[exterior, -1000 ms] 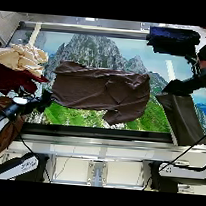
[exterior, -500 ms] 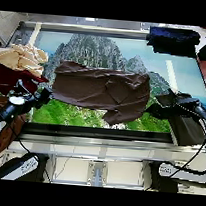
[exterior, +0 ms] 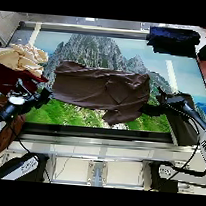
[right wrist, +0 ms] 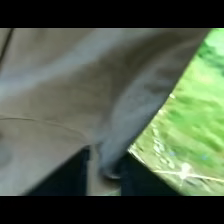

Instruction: Fold the shirts.

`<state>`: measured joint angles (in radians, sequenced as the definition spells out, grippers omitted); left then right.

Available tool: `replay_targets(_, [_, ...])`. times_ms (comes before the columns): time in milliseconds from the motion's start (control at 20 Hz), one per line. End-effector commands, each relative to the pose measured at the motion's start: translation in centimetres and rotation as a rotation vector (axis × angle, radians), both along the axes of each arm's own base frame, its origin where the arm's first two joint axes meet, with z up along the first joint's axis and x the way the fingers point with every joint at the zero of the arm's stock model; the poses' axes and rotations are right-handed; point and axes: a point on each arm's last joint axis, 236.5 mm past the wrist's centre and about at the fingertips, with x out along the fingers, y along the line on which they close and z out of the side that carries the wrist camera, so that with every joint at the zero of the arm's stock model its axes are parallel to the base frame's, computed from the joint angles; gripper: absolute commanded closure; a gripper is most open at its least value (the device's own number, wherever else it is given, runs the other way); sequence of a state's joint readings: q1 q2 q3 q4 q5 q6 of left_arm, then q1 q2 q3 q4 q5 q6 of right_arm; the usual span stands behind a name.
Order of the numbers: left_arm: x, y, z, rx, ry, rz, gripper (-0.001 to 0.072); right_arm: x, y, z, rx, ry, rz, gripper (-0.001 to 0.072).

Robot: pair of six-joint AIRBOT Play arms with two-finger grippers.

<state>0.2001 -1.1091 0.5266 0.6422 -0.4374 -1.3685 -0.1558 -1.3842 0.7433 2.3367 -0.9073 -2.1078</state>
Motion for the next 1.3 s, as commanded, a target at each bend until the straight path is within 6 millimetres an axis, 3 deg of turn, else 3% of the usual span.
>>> replay_targets(0, [0.0,0.0,0.2,0.001,-0.004,-0.002,0.0698,0.4,1.2,0.2,0.007,-0.009,-0.001,0.0695])
replay_targets(50, [0.0,-0.1,0.6,0.001,-0.013,-0.007,0.0698,0.3,1.5,0.6,0.020,-0.003,0.011,0.0695])
replay_targets(150, [0.4,0.0,3.6,0.066,-0.096,-0.076,0.0699,0.4,2.5,3.6,0.058,-0.016,0.091,0.0696])
replay_targets(250, [0.5,0.6,9.6,0.161,-0.233,-0.154,0.0699,0.9,3.0,9.5,0.053,-0.112,0.204,0.0696])
replay_targets(400, [-2.3,1.9,21.7,0.314,-0.462,-0.179,0.0699,0.0,3.7,22.6,-0.002,-0.387,0.323,0.0696])
replay_targets(650, [-12.7,1.6,42.5,0.709,-0.875,-0.052,0.0699,-7.9,4.2,46.3,-0.154,-1.052,0.228,0.0697])
replay_targets(750, [-16.4,0.9,48.2,0.869,-0.946,-0.009,0.0699,-11.5,3.3,53.7,-0.246,-1.299,0.151,0.0698])
replay_targets(800, [-17.6,0.7,49.9,0.944,-0.934,-0.011,0.0700,-12.9,2.5,56.1,-0.310,-1.373,0.117,0.0698])
replay_targets(900, [-18.1,-0.1,51.1,0.980,-0.883,-0.068,0.0700,-13.7,0.4,58.2,-0.399,-1.398,0.037,0.0700])
replay_targets(1000, [-16.1,-0.1,50.9,0.919,-0.851,-0.126,0.0701,-12.2,-0.8,56.6,-0.443,-1.308,0.027,0.0699])
replay_targets(1100, [-12.1,0.0,47.7,0.743,-0.778,-0.235,0.0701,-9.1,-1.2,52.3,-0.442,-1.132,0.089,0.0699])
replay_targets(1250, [-5.3,0.4,39.9,0.470,-0.579,-0.428,0.0702,-1.6,-1.9,44.7,-0.393,-0.866,0.147,0.0698])
